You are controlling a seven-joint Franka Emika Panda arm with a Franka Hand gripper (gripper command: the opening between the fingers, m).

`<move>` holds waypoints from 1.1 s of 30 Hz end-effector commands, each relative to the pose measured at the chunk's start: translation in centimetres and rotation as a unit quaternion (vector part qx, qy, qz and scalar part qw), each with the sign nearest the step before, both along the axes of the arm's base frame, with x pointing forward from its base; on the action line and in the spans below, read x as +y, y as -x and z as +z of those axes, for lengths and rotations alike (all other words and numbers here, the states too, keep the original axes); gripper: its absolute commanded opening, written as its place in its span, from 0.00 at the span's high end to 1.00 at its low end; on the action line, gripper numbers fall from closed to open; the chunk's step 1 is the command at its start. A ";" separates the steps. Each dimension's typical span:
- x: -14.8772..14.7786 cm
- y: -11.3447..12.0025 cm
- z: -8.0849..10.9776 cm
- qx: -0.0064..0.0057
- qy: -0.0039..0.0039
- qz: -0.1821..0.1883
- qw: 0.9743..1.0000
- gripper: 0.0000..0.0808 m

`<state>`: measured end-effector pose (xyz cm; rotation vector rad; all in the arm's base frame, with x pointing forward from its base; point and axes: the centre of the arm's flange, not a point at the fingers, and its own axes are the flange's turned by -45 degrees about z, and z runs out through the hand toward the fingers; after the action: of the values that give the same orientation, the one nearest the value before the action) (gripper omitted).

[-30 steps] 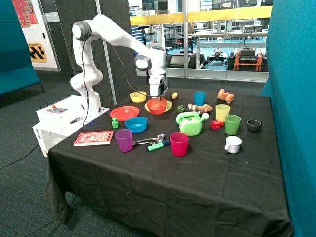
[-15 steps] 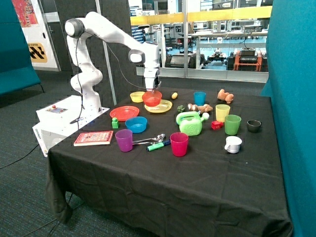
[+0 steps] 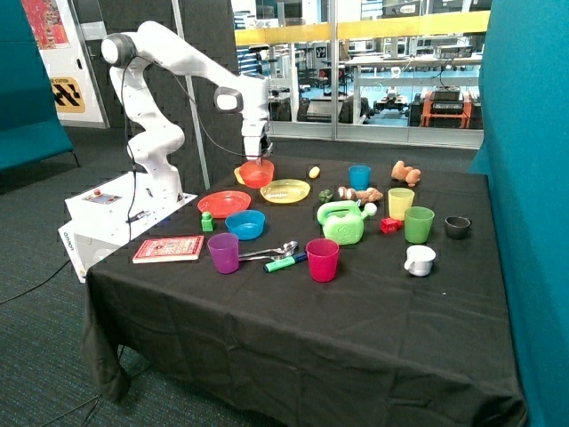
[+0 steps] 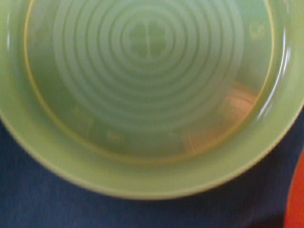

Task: Place the bowls on the appropriate plate

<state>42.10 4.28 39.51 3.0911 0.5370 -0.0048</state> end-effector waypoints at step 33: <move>-6.4 7.8 -5.2 -0.001 -0.002 -0.050 0.999 1.00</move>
<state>34.16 -1.23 35.88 3.1138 0.4191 0.0051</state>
